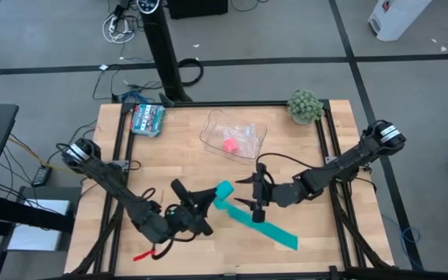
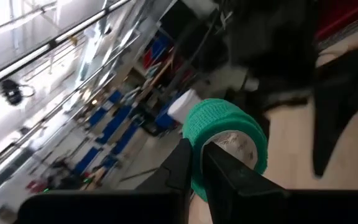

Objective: Roll bandage
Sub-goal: Roll the blue bandage

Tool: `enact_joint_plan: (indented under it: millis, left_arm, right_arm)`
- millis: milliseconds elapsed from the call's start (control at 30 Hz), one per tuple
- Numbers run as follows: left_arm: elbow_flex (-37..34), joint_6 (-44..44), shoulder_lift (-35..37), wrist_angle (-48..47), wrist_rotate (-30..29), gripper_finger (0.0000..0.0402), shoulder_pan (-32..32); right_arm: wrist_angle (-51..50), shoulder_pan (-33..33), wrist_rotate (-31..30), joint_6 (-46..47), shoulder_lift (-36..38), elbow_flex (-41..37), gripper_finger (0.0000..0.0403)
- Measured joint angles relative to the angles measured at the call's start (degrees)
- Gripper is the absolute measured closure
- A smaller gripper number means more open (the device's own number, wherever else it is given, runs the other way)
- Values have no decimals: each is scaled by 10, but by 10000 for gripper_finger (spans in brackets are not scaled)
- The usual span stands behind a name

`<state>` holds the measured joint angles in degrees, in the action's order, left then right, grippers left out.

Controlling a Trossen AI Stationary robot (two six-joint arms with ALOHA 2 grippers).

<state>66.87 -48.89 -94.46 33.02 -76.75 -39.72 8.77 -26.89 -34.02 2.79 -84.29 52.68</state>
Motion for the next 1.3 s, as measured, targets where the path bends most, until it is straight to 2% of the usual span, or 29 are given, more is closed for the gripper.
enact_joint_plan:
  millis: [133, 267, 367, 467, 600, 667, 1000, 1300]
  left_arm:
    - [0, 31, 12, -28, 50, 361, -9]
    - [0, 104, 31, -103, 112, 362, -9]
    - [0, 139, 41, -138, 138, 362, -5]
    - [0, 143, 42, -137, 146, 362, 2]
    - [0, 147, 42, -138, 190, 362, 20]
    - [0, 147, 42, -141, 189, 362, 29]
    - [1, 145, 62, -149, 182, 362, 33]
    - [1, 144, 61, -136, 186, 362, 34]
  right_arm:
    - [97, 29, 83, -32, -1, -38, 163]
    - [208, 55, 175, -71, -1, -72, 160]
    - [229, 71, 202, -79, -3, -75, 158]
    - [237, 81, 233, -88, -14, -76, 159]
    - [284, 87, 282, -104, -50, -68, 160]
    - [295, 90, 301, -110, -63, -65, 160]
    - [201, 102, 292, -115, -65, -62, 163]
    - [255, 105, 298, -115, -65, -62, 172]
